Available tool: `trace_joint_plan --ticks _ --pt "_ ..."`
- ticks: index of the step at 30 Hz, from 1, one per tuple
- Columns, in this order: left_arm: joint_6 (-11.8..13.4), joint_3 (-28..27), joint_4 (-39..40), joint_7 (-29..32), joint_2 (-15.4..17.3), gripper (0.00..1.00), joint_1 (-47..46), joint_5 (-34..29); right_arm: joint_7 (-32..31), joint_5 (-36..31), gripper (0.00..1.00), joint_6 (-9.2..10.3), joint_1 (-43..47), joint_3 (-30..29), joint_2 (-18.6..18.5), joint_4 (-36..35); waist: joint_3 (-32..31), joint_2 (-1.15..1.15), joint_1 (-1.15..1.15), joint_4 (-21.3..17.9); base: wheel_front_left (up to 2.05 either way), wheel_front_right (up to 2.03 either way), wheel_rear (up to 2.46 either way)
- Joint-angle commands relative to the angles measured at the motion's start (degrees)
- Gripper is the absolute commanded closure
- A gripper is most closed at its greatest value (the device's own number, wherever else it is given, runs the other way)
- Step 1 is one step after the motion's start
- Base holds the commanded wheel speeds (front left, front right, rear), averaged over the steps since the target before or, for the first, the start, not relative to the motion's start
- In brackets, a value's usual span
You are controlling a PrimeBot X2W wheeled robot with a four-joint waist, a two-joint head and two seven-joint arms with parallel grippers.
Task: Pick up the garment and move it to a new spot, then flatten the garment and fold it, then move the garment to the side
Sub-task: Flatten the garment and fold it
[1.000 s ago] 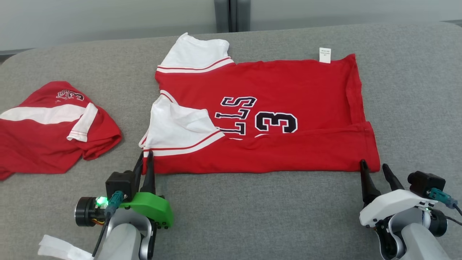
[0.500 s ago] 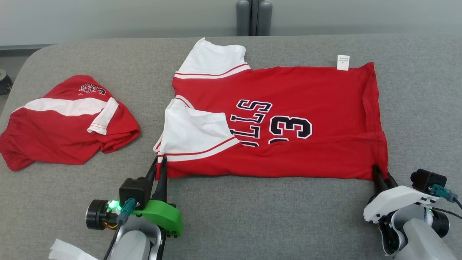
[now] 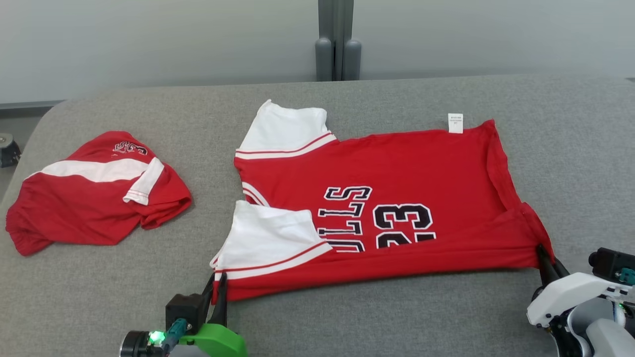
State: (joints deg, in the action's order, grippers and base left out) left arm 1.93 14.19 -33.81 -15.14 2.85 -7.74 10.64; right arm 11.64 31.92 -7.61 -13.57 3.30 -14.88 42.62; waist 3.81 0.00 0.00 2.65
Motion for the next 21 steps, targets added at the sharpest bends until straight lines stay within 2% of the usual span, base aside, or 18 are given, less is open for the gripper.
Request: trace_joint_plan --ticks 1,8,12,13,14,15,16,21 --pt "0.3 -1.1 0.4 0.0 0.7 1.0 1.3 0.8 -0.7 1.4 1.0 0.22 1.7 -0.8 -1.4 -1.1 -1.5 0.0 0.0 -0.3 0.0 0.0 0.0" --pt "0.0 -0.7 1.6 0.0 0.6 1.0 4.9 2.3 -8.0 3.8 1.0 0.22 7.7 -1.3 -3.0 -8.7 -2.8 0.0 0.0 -0.9 0.0 0.0 0.0" --pt "0.5 -0.4 1.8 0.7 0.6 0.99 5.9 2.8 -10.5 3.9 1.0 0.22 10.2 -3.2 -2.1 -12.5 -2.7 0.0 0.0 -1.2 0.0 0.0 0.0" --pt "0.4 -0.2 1.7 0.9 0.6 0.64 6.0 2.9 -10.8 3.7 1.0 0.22 10.6 -3.6 -1.8 -13.1 -2.7 0.0 0.0 -1.2 0.0 0.0 0.0" --pt "0.4 0.1 1.5 1.2 0.6 0.38 6.0 2.8 -10.9 3.2 0.94 0.21 11.1 -4.2 -1.5 -13.8 -2.6 0.0 0.0 -1.3 0.0 0.0 0.0" --pt "0.2 0.4 1.4 1.4 0.6 0.13 6.0 2.6 -11.0 3.0 0.0 0.2 11.3 -4.6 -1.0 -14.3 -2.6 0.0 0.0 -1.4 0.0 0.0 0.0" --pt "-0.1 0.9 1.4 1.5 0.6 0.0 6.0 2.4 -11.1 3.1 0.0 0.17 11.4 -5.1 -0.2 -15.0 -2.5 0.0 0.0 -1.5 0.0 0.0 0.0" --pt "1.0 -0.1 3.3 0.9 0.5 0.0 4.8 3.4 -9.3 3.0 0.0 0.13 10.7 -7.0 1.5 -19.6 -2.1 0.0 0.0 -1.9 0.0 0.0 0.0"
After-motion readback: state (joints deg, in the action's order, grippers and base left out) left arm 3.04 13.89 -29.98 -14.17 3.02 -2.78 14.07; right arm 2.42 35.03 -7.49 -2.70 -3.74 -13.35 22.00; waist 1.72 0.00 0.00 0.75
